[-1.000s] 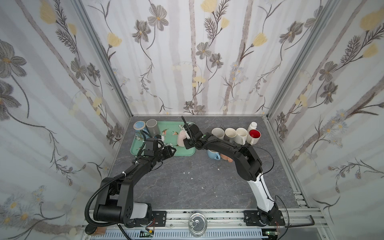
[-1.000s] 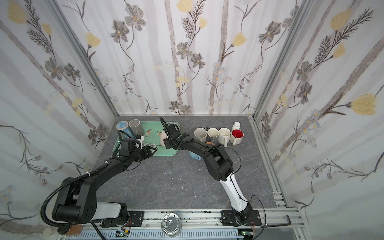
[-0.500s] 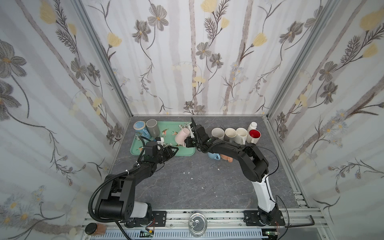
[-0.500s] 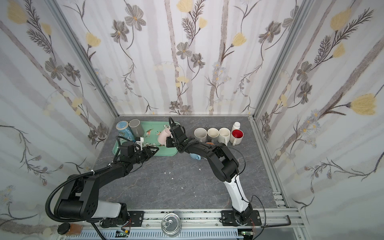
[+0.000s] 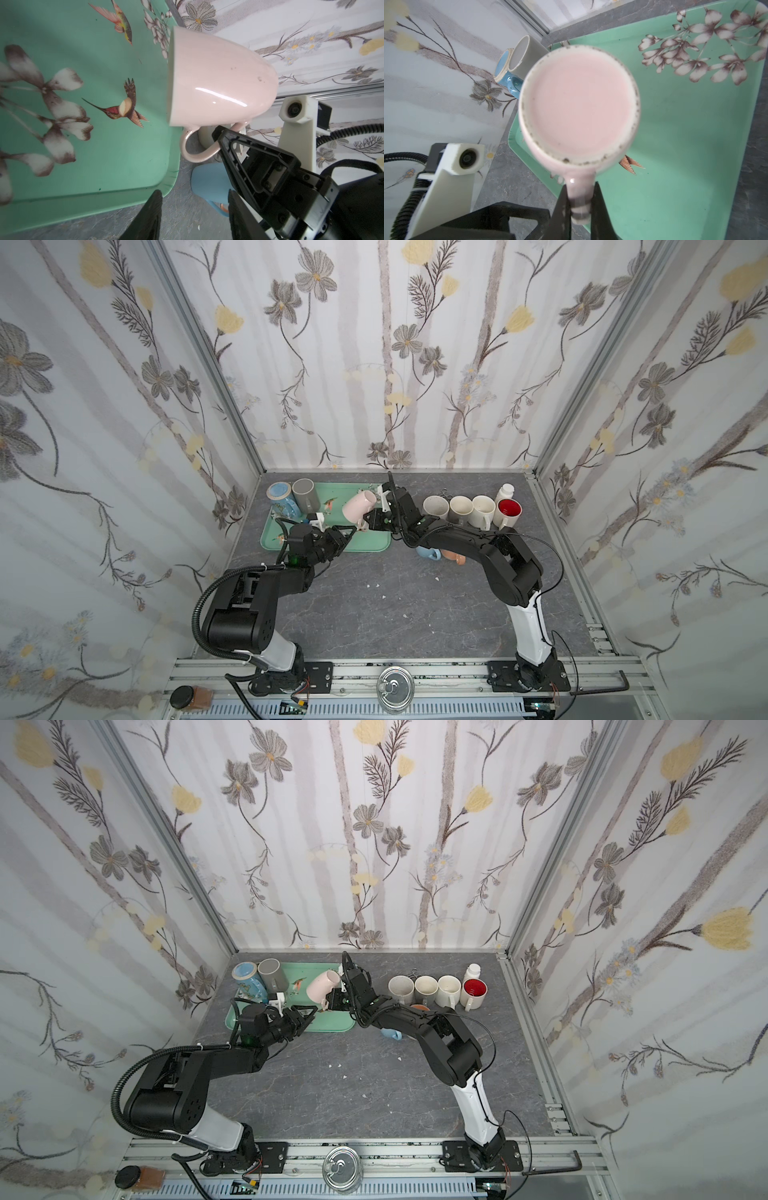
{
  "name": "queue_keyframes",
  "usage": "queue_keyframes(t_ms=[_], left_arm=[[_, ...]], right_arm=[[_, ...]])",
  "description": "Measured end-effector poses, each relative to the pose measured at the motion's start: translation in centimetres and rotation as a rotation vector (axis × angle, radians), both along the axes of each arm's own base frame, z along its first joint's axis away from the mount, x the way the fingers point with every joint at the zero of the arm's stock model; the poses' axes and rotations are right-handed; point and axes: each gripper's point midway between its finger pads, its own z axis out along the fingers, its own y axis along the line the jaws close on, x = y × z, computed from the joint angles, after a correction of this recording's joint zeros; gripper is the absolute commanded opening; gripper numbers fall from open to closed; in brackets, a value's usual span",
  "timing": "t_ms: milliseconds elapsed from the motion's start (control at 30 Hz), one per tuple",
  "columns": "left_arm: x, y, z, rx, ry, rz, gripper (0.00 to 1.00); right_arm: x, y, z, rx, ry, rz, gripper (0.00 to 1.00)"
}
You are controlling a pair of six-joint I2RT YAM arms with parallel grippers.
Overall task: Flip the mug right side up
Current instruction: 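Lift and rotate the pink mug mouth-up with the right gripper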
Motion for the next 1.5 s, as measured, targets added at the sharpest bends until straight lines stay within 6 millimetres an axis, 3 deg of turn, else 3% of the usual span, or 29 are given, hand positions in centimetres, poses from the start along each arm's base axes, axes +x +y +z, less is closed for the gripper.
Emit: queue_keyframes(t_ms=[300, 600, 867, 1067, 1300, 1500], left_arm=[[1.4, 1.0, 3.5, -0.108, -0.084, 0.019, 0.49], [1.8, 0.5, 7.2, -0.161, -0.174, -0.030, 0.48], [1.4, -0.3, 9.9, -0.209, -0.238, -0.080, 0.44], [1.0, -1.3, 11.9, -0.234, -0.273, -0.122, 0.44], [0.6, -2.1, 12.8, -0.251, -0.284, -0.148, 0.43], [0.1, -2.7, 14.7, -0.305, -0.325, -0.176, 0.31]], right_arm=[[-1.0, 0.1, 4.2, 0.116, -0.028, 0.022, 0.00], [-1.9, 0.0, 8.5, 0.220, -0.069, 0.040, 0.00], [-2.5, 0.1, 9.6, 0.276, -0.059, 0.058, 0.00], [-3.2, 0.0, 11.6, 0.330, -0.076, 0.069, 0.00], [-4.0, -0.4, 13.3, 0.367, -0.100, 0.079, 0.00], [-4.7, -0.8, 14.3, 0.419, -0.088, 0.079, 0.00]])
